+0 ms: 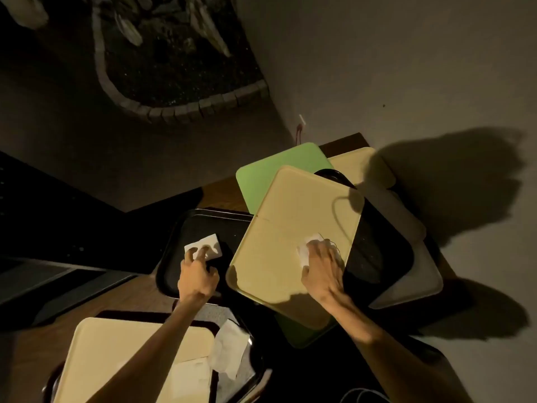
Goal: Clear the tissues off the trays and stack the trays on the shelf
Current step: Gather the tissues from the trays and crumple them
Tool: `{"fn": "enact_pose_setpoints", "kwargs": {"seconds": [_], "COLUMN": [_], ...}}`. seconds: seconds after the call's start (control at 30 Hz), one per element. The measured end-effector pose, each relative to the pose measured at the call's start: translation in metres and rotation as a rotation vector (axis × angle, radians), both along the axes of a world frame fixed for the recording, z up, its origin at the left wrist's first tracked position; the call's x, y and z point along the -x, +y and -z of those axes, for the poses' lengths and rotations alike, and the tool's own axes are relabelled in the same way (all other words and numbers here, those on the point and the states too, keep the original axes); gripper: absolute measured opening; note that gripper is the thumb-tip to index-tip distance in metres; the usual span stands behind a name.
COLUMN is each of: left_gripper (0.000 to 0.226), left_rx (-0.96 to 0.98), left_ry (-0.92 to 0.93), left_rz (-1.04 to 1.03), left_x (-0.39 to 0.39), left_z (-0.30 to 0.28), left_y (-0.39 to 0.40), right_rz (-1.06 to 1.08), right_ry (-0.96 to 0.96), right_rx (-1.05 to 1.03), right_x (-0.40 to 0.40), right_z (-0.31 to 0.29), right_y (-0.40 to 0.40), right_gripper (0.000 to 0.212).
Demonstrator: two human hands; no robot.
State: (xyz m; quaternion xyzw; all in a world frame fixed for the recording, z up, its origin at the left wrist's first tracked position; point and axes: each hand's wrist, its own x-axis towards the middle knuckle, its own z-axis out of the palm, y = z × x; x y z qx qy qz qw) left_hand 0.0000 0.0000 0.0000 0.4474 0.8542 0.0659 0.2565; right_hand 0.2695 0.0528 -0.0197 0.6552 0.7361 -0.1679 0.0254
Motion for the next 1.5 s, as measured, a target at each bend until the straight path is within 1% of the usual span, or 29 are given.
{"fn": "enact_pose_setpoints", "kwargs": {"seconds": [0.1, 0.13, 0.17, 0.23, 0.37, 0.43, 0.53, 0.57, 0.67, 0.83, 0.93, 1.03, 1.13, 1.23, 1.3, 1.5], "left_gripper": [0.065, 0.067, 0.068, 0.071, 0.071, 0.062, 0.033, 0.029, 0.031, 0.019, 0.014, 0.010, 0.009, 0.008, 0.002, 0.016], "left_rx": [0.028, 0.051, 0.072, 0.096, 0.125, 0.129, 0.125, 0.125, 0.091, -0.041, -0.074, -0.092, -0.104, -0.101, -0.093, -0.011], "left_ry": [0.017, 0.016, 0.024, 0.029, 0.041, 0.079, 0.119, 0.112, 0.072, 0.025, 0.000, -0.029, -0.049, -0.059, -0.100, -0.194], "left_rz": [-0.029, -0.035, -0.036, -0.045, -0.067, -0.083, -0.090, -0.103, -0.119, -0.149, -0.169, -0.194, -0.208, -0.237, -0.282, -0.388], "left_x": [0.003, 0.004, 0.004, 0.007, 0.010, 0.010, 0.009, 0.010, 0.016, 0.021, 0.028, 0.033, 0.037, 0.036, 0.036, 0.032], "left_z": [0.002, 0.004, 0.005, 0.009, 0.016, 0.017, 0.017, 0.016, 0.014, -0.006, -0.017, -0.031, -0.038, -0.039, -0.034, -0.017], "left_y": [0.007, 0.010, 0.012, 0.016, 0.022, 0.023, 0.018, 0.015, 0.007, -0.009, -0.024, -0.047, -0.075, -0.108, -0.132, -0.199], "right_rz": [0.020, 0.022, 0.022, 0.014, -0.015, -0.043, -0.065, -0.074, -0.102, -0.148, -0.185, -0.285, -0.406, -0.505, -0.589, -0.857], "right_ry": [0.055, 0.045, 0.056, 0.092, 0.227, 0.275, 0.330, 0.341, 0.366, 0.392, 0.431, 0.485, 0.464, 0.409, 0.362, 0.176], "right_rx": [-0.022, -0.034, -0.024, -0.022, -0.014, 0.001, 0.026, 0.025, 0.024, 0.031, 0.090, 0.195, 0.287, 0.312, 0.333, 0.415], "right_x": [0.000, 0.000, 0.000, 0.000, 0.003, 0.007, 0.014, 0.018, 0.027, 0.042, 0.052, 0.064, 0.078, 0.090, 0.097, 0.113], "right_z": [-0.003, -0.006, -0.008, -0.011, -0.016, -0.017, -0.019, -0.020, -0.026, -0.041, -0.051, -0.057, -0.057, -0.052, -0.045, -0.012], "right_y": [0.002, 0.002, 0.002, 0.001, -0.004, -0.007, -0.012, -0.013, -0.013, -0.011, -0.013, -0.023, -0.043, -0.066, -0.079, -0.109], "right_gripper": [0.030, 0.024, 0.021, 0.024, 0.024, 0.021, 0.018, 0.017, 0.011, 0.011, 0.013, 0.011, 0.008, 0.011, 0.014, 0.020]}}
